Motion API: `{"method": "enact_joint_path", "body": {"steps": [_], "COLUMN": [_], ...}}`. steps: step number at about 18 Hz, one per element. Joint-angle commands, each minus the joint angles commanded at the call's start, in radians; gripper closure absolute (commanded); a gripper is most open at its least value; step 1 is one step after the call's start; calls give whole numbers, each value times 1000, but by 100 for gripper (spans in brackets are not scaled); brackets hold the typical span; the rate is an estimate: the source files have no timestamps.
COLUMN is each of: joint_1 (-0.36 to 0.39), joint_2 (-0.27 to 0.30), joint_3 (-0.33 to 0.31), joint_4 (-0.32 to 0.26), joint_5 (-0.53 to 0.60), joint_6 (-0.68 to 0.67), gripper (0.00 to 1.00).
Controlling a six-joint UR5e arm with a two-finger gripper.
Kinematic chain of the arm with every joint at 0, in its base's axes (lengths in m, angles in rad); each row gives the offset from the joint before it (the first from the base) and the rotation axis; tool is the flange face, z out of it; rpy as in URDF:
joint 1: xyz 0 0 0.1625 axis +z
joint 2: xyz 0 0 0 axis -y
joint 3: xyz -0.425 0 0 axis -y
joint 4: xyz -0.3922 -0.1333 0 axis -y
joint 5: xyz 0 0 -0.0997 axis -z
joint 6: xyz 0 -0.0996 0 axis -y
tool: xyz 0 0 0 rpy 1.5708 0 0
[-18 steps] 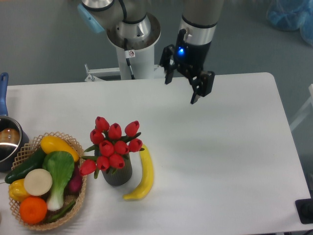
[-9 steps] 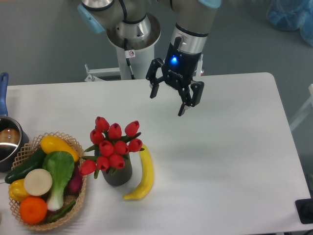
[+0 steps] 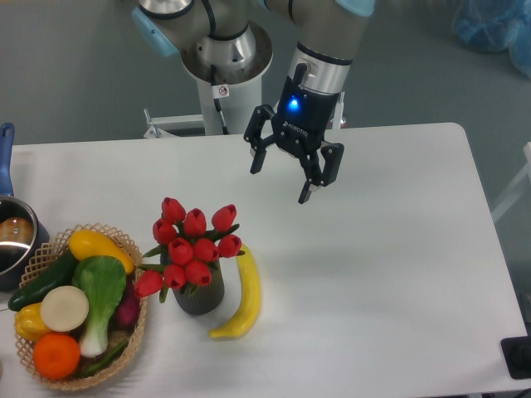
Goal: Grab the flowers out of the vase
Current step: 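Lower the open gripper over the tulip stems above the black vase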
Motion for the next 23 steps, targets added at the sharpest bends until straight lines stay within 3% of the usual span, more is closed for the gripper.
{"method": "enact_joint_path", "body": {"steps": [3, 8, 12, 20, 23], "joint_1": [-3, -9, -15, -11, -11], "joint_2": [12, 12, 35, 17, 18], "joint_3": [-51, -64, -132, -135, -135], "joint_4": [3, 3, 15, 75, 84], "joint_5": [-1, -2, -44, -219, -207], "joint_6": [6, -3, -20, -120, -136], "gripper": [0, 0, 0, 0, 0]}}
